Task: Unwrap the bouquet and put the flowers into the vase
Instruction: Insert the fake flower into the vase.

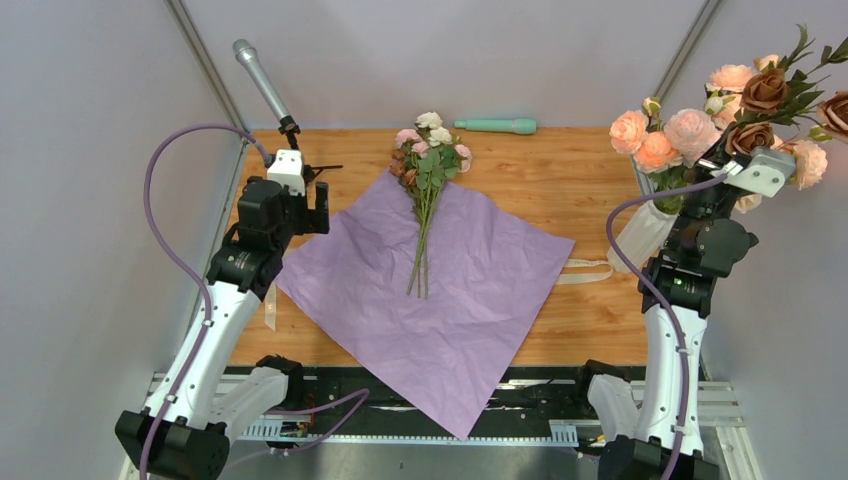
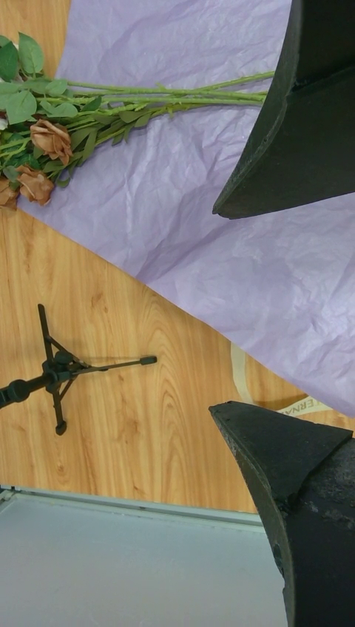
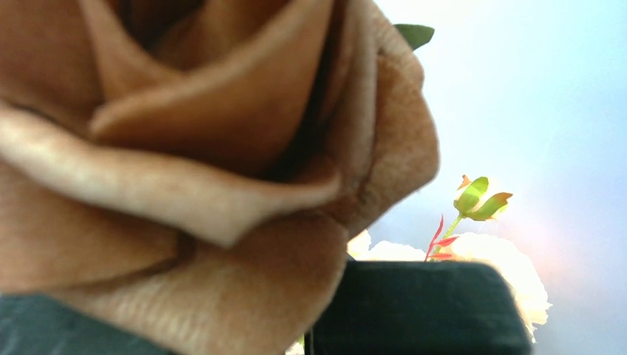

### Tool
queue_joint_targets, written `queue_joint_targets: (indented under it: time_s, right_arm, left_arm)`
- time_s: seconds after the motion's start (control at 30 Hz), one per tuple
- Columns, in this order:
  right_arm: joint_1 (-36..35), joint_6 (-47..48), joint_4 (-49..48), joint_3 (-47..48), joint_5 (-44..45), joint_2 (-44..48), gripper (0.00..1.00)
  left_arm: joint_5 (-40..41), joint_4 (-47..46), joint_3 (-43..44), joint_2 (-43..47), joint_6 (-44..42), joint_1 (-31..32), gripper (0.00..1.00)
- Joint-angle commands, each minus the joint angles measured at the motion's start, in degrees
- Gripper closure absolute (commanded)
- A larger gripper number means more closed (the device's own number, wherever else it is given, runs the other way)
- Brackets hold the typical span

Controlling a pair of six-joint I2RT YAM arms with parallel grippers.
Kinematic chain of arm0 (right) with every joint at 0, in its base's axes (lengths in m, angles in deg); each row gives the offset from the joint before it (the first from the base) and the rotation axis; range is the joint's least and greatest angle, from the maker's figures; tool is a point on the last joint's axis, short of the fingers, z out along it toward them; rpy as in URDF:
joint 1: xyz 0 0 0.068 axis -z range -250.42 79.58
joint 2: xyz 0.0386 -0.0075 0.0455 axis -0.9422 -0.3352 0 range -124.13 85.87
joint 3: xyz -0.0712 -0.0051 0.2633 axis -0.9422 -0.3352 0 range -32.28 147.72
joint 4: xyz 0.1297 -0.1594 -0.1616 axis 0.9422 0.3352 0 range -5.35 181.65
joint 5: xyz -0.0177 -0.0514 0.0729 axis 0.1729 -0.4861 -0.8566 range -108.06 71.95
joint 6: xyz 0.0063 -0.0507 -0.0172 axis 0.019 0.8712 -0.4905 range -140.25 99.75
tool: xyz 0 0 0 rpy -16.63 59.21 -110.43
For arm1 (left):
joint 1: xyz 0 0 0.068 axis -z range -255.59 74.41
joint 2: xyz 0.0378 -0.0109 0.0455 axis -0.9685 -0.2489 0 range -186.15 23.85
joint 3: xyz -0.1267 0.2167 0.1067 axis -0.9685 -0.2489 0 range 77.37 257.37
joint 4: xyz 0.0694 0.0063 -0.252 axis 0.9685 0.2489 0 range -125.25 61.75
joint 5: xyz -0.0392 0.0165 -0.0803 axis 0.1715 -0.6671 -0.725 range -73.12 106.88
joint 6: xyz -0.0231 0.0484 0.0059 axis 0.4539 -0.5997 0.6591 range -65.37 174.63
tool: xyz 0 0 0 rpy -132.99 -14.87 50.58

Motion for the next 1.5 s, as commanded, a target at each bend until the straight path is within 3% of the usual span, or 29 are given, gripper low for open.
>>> queue_joint_targets:
  time_s: [0.0,0.67,1.47]
  right_arm:
    - [0.3,1.7,-4.4,-1.2,-1.4,-0.7,1.0]
    - [0.3,1.8,-9.6,-4.9,-1.4,-3.9,1.0]
    - [0.3,-1.0,-4.6,-11.2,0.1,1.3,1.0]
  left_arm:
    - [-0.6,-1.4,-0.4,0.1,-1.0,0.2,0.0]
    - [-1.1,-1.7,-0.6,-0.4,-1.3,0.3,0.0]
    - [-1.5,-2.0,-0.8,-0.2,-1.4,0.5,0.0]
